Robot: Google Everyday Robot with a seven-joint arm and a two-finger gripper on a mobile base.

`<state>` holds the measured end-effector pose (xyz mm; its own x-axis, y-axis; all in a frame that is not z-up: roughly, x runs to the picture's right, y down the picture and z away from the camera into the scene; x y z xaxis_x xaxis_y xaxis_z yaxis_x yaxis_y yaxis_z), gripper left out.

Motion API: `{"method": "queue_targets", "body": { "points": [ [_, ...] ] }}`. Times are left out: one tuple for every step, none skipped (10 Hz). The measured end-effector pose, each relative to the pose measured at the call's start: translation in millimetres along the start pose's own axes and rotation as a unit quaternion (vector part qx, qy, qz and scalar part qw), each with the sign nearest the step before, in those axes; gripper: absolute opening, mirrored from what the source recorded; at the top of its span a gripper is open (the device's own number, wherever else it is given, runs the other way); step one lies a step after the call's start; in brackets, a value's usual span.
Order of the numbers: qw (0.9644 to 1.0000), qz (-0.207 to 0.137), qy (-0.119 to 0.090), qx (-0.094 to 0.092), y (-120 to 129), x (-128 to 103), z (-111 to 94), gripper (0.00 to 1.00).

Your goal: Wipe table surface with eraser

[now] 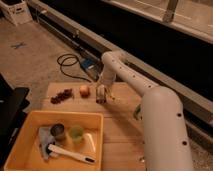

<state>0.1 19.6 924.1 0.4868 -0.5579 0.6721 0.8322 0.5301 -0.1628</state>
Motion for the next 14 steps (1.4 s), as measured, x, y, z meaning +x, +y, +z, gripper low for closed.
{"method": "queue_targets", "body": {
  "points": [
    [0.9999, -0.002, -0.007, 0.008, 0, 0, 4, 0.65],
    [0.9997, -0.011, -0.017, 0.010, -4, -1, 19, 0.65],
    [0.9997, -0.015, -0.018, 0.010, -4, -1, 25, 0.65],
    [0.9996, -0.019, -0.019, 0.008, -5, -1, 30, 0.65],
    [0.9995, -0.022, -0.021, 0.006, -7, -1, 35, 0.65],
    [0.9993, -0.025, -0.026, 0.002, -8, -3, 41, 0.65],
    [0.9992, -0.027, -0.031, -0.001, -8, -3, 46, 0.65],
    [0.9989, -0.029, -0.036, -0.005, -8, -4, 51, 0.65],
    [0.9985, -0.031, -0.044, -0.014, -9, -6, 58, 0.61],
    [0.9982, -0.034, -0.046, -0.018, -11, -8, 62, 0.52],
    [0.9979, -0.036, -0.049, -0.020, -8, -10, 63, 0.44],
    [0.9981, -0.034, -0.049, -0.019, -7, -9, 62, 0.32],
    [0.9981, -0.035, -0.048, -0.019, -7, -9, 61, 0.24],
    [0.9981, -0.034, -0.047, -0.019, -7, -8, 60, 0.16]
  ]
}}
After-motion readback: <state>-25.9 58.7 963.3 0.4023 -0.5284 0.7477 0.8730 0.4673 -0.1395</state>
